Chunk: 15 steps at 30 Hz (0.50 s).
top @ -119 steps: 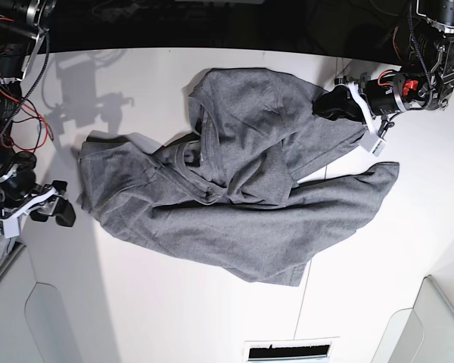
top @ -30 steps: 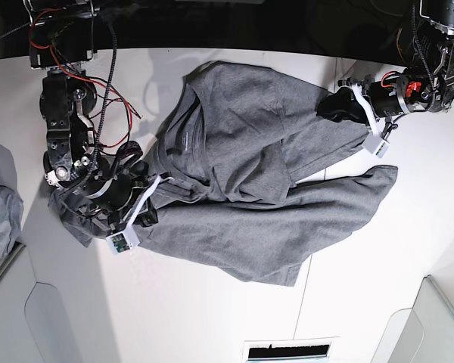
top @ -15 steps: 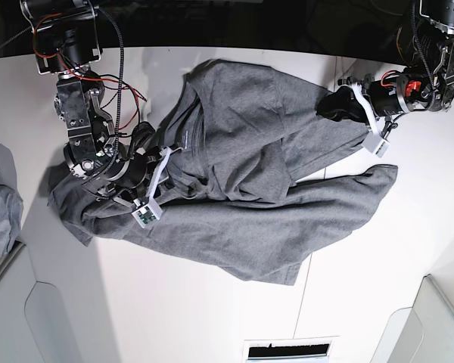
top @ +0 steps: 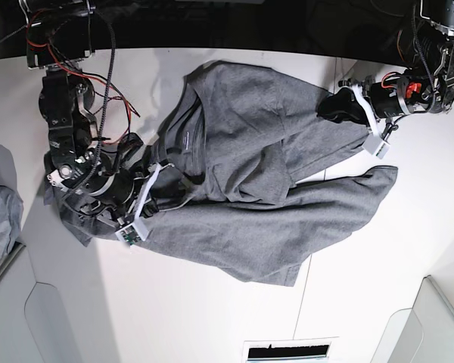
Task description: Layout the t-shirt on the table in an organized manner, then fold the t-shirt properly
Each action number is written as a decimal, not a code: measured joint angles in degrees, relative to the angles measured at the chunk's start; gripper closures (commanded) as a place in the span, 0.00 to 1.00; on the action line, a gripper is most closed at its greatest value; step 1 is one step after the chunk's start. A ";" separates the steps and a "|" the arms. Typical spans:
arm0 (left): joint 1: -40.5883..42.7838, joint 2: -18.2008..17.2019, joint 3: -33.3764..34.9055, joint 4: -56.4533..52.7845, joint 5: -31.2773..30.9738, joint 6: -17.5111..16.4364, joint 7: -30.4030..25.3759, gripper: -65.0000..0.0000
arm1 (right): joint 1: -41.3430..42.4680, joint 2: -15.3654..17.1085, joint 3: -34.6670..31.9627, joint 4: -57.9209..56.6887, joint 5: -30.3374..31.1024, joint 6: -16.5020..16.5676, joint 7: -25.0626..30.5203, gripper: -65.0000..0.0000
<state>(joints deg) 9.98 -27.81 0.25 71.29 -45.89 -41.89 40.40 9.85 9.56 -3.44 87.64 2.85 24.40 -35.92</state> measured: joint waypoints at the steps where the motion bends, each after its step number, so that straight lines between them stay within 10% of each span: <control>1: 0.00 -0.13 0.00 -0.02 -0.02 0.02 -0.02 0.76 | -1.20 1.01 0.87 2.01 0.48 -0.04 -0.17 1.00; 13: -0.17 -0.74 0.02 -0.07 -0.57 0.17 0.26 0.76 | -11.76 9.88 12.55 8.79 3.28 0.02 -1.64 1.00; 15: -0.20 -0.74 0.02 -0.07 -1.33 0.35 0.70 0.76 | -12.11 10.12 15.10 8.79 5.86 0.00 -1.62 0.76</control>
<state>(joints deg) 9.78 -28.56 0.27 71.22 -47.22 -41.54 41.10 -2.26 19.68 11.66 96.42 8.71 24.40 -37.54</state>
